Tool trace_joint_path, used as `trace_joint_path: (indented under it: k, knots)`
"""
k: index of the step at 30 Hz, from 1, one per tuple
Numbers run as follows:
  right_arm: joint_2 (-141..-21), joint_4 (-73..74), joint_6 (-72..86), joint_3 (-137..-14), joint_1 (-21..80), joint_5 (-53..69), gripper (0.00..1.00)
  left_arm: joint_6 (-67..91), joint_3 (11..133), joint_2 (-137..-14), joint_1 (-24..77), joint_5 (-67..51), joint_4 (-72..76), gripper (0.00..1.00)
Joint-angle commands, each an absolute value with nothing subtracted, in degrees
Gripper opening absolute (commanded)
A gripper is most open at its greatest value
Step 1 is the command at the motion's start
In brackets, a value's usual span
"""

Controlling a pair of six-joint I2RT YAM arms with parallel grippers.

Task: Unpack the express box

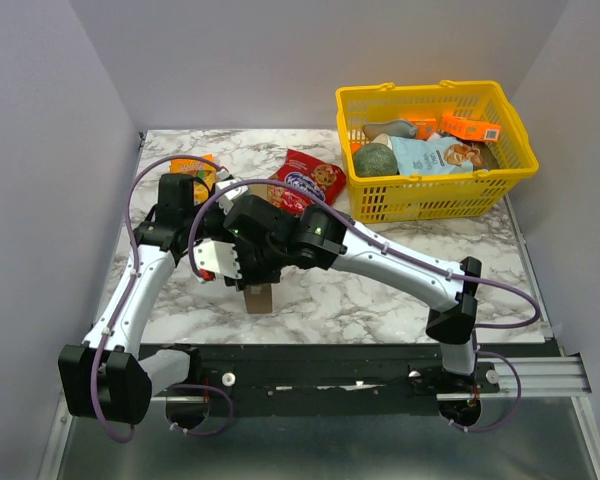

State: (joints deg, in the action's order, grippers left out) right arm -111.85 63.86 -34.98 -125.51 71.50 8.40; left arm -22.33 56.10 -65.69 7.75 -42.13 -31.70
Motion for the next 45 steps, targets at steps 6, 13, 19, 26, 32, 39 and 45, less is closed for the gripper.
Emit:
trace_joint_path:
  k: [6, 13, 19, 26, 32, 39, 45]
  knots:
    - [-110.92, 76.82, -38.23, -127.54, 68.12, 4.48, 0.00, -27.33, 52.30, -67.41, 9.58, -39.20, -35.07, 0.99]
    - [-110.13, 74.97, -31.83, -123.05, 67.06, 1.76, 0.00, -28.03, 51.07, -67.32, 9.58, -38.23, -34.98, 0.99]
    - [-106.97, 71.37, -27.69, -119.27, 65.92, 1.23, 0.00, -29.27, 50.27, -66.45, 9.58, -38.23, -34.81, 0.99]
    - [-101.96, 68.20, -27.60, -110.57, 65.13, 0.88, 0.00, -30.59, 50.19, -65.39, 9.49, -37.88, -35.24, 0.99]
    - [-98.37, 65.58, -23.12, -115.20, 63.73, 1.05, 0.00, -29.45, 50.27, -63.90, 9.49, -40.06, -34.98, 0.99]
    - [-90.62, 43.35, -21.44, -107.33, 59.51, 0.53, 0.01, -20.93, 57.11, -56.80, 9.49, -44.03, -29.55, 0.99]
    - [-92.28, 39.03, -20.48, -100.73, 55.47, -5.35, 0.00, -13.02, 67.65, -54.75, 9.49, -34.39, -33.29, 0.99]
